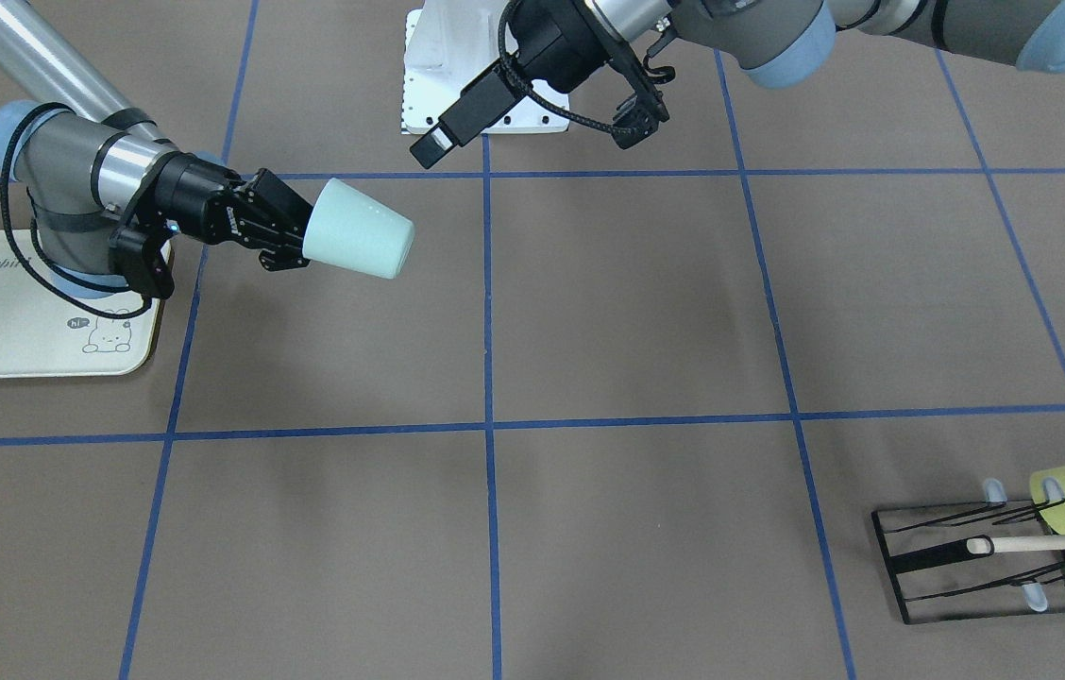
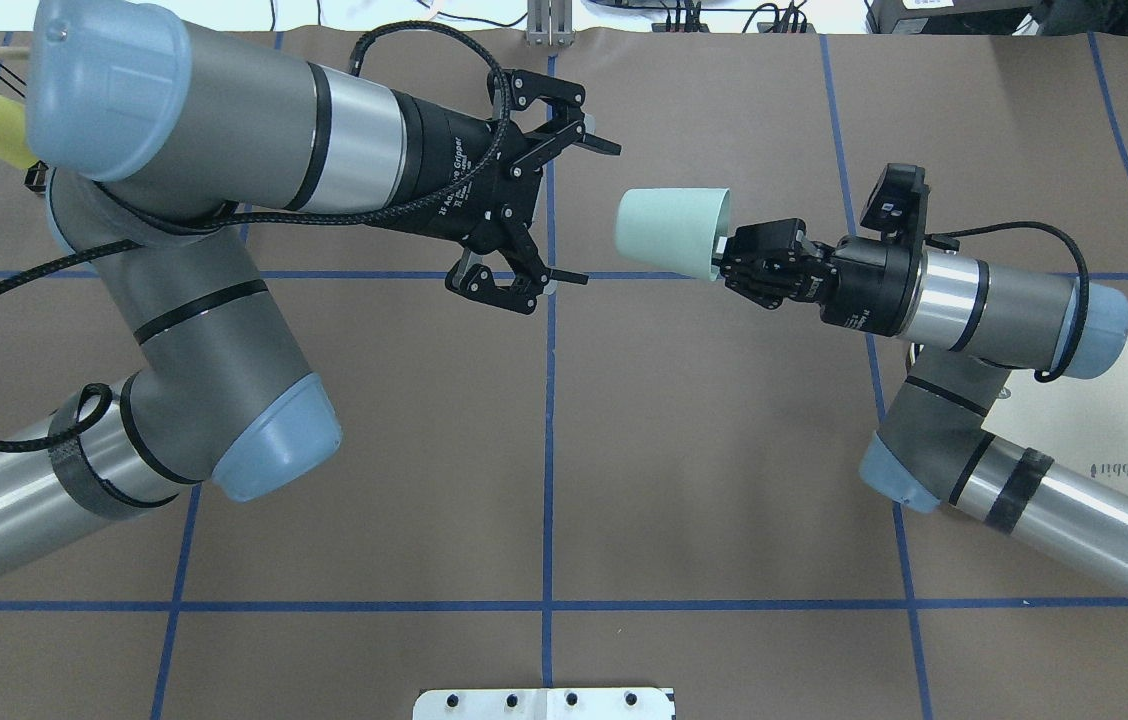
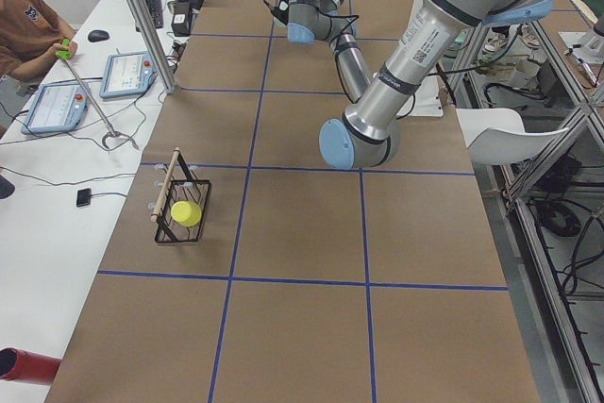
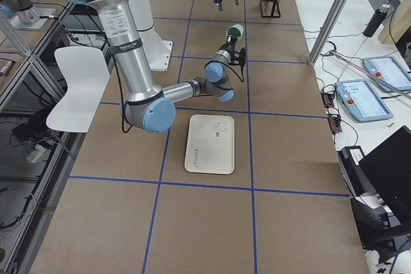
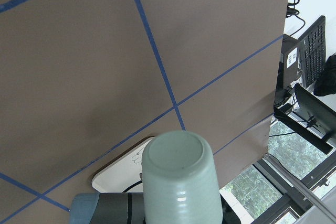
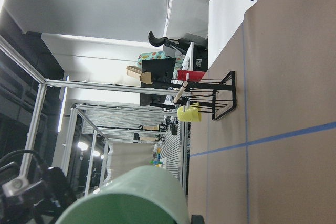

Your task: Left arm grabs green cup and hands to right arm on tray

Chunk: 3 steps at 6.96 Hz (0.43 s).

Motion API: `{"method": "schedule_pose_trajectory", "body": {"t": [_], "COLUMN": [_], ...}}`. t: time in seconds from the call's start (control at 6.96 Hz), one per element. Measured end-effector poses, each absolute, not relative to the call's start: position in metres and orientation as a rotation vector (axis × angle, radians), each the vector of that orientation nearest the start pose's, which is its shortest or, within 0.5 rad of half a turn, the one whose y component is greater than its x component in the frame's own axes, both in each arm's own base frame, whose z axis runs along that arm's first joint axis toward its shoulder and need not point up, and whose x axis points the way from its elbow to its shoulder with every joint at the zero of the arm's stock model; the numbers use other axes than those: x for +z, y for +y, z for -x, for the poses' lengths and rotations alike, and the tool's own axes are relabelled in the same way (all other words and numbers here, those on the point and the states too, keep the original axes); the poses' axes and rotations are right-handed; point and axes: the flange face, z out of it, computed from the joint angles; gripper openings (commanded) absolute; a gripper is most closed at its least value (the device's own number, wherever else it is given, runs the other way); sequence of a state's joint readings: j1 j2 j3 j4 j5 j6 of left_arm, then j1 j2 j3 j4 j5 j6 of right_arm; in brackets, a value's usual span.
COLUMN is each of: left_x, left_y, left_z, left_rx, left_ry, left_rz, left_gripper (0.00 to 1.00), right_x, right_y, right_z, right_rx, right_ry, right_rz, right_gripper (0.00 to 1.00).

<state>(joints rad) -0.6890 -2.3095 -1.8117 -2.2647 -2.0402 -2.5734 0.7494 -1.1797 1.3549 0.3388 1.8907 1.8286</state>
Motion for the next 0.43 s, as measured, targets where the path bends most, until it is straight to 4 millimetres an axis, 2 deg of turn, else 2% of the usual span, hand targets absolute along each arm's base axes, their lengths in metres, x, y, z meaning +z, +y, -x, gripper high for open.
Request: {"method": "schedule_pose_trajectory", "body": {"t": [0.43], "left_x": [0.05], "left_y": [-0.447], "left_z": [-0.389], "left_rx": [-0.761], "left_ry": [1.634], "left_rz": [0.443], "left_gripper": [1.0], "right_x": [0.37], "right_y": [-0.541], "right_z": [0.289], "right_rx": [0.144], "right_ry": [-1.695], "right_rz": [-0.363], "right_gripper": [0.0]}}
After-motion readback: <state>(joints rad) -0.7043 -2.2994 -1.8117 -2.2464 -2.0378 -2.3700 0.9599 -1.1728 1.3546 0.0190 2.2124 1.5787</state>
